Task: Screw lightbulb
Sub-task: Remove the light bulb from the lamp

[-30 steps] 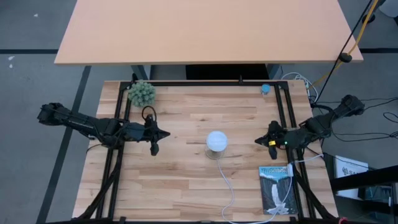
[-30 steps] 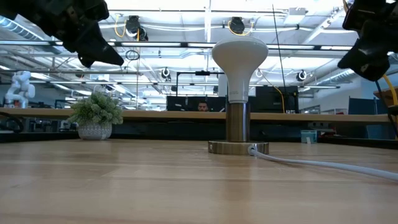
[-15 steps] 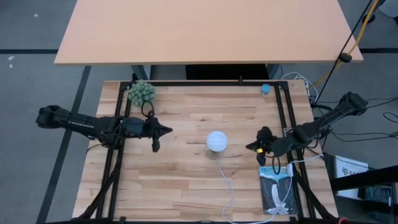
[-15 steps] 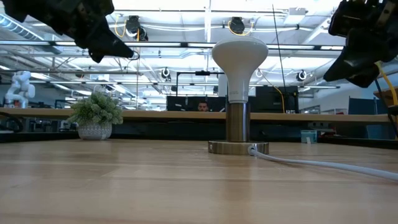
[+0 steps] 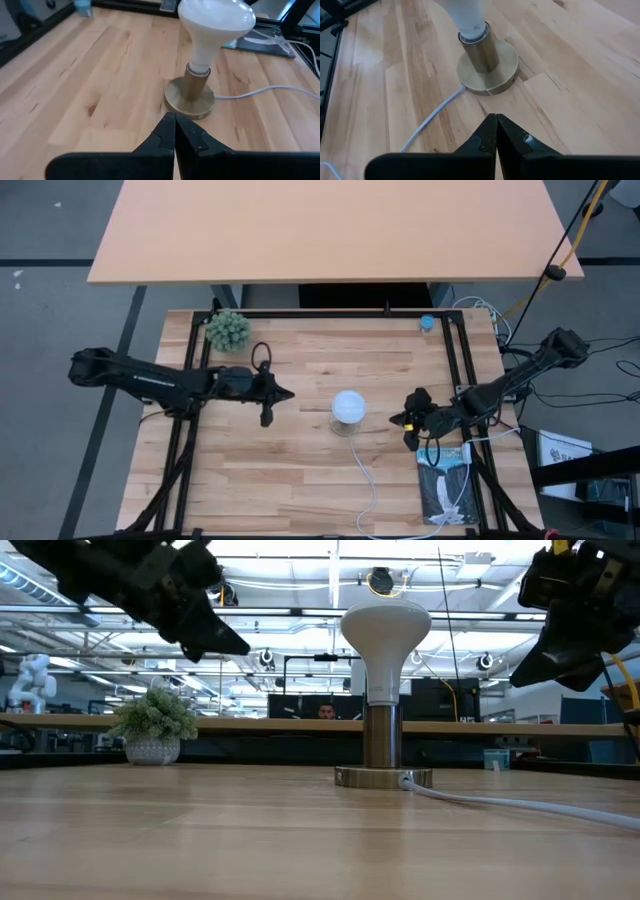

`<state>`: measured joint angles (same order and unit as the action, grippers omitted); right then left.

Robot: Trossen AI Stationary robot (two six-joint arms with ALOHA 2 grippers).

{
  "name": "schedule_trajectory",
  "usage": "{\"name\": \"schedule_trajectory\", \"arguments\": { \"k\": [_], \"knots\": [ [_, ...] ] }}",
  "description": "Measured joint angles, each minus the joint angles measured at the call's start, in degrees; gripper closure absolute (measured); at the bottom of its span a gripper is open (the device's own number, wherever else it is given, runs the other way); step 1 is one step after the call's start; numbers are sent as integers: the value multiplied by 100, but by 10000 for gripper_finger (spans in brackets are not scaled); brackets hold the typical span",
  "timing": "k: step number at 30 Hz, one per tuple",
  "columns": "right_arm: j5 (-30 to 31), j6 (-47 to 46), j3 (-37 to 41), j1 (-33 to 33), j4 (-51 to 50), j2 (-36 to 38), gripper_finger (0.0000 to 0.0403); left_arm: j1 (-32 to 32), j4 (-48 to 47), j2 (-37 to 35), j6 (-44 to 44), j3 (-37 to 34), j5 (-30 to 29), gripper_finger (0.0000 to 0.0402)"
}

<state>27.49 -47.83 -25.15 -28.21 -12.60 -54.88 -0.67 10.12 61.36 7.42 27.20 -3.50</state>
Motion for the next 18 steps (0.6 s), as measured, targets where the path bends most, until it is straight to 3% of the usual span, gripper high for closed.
{"name": "schedule_trajectory", "arguments": {
  "k": [12,18],
  "knots": [
    [-28,-135,-321,-371,251,-314,403,857,1673,1233,-67,0,1325,402],
    [819,-505,-605,-901,267,-767,403,1232,2594,1876,-155,2,2073,402]
  ]
}}
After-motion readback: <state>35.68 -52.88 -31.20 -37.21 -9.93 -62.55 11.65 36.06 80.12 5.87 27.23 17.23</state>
